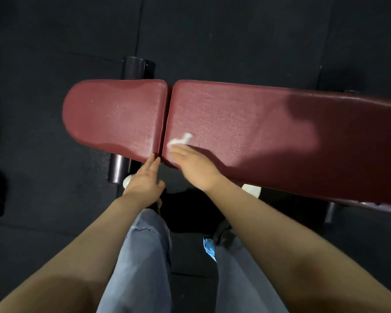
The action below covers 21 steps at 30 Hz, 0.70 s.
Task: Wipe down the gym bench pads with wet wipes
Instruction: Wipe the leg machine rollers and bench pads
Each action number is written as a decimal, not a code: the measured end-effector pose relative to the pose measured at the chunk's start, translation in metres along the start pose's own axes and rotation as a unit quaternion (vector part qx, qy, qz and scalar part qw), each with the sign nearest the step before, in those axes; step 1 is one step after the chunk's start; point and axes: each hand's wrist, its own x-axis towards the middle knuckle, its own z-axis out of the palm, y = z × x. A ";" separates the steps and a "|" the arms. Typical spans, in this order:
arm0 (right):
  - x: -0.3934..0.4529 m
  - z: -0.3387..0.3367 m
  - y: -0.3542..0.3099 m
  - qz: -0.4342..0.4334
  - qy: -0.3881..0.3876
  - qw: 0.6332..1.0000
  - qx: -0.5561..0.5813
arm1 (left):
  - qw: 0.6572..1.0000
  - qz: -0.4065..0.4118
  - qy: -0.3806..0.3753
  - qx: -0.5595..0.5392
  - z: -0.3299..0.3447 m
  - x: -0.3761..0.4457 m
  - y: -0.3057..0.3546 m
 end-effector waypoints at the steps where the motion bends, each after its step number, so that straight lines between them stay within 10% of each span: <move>1: 0.019 0.004 -0.006 -0.046 -0.042 0.998 -0.027 | 1.000 0.002 -0.004 0.000 0.001 0.000 -0.003; 6: -0.040 -0.023 0.047 -0.076 -0.037 0.995 -0.047 | 0.999 0.023 -0.030 0.039 0.006 -0.003 -0.005; 14: -0.230 -0.063 0.112 0.193 0.116 0.974 0.001 | 0.999 0.009 -0.028 -0.022 0.025 -0.007 0.009; 21: -0.035 -0.003 0.016 -0.035 0.012 0.999 0.006 | 0.995 0.007 -0.013 -0.096 0.027 -0.005 -0.001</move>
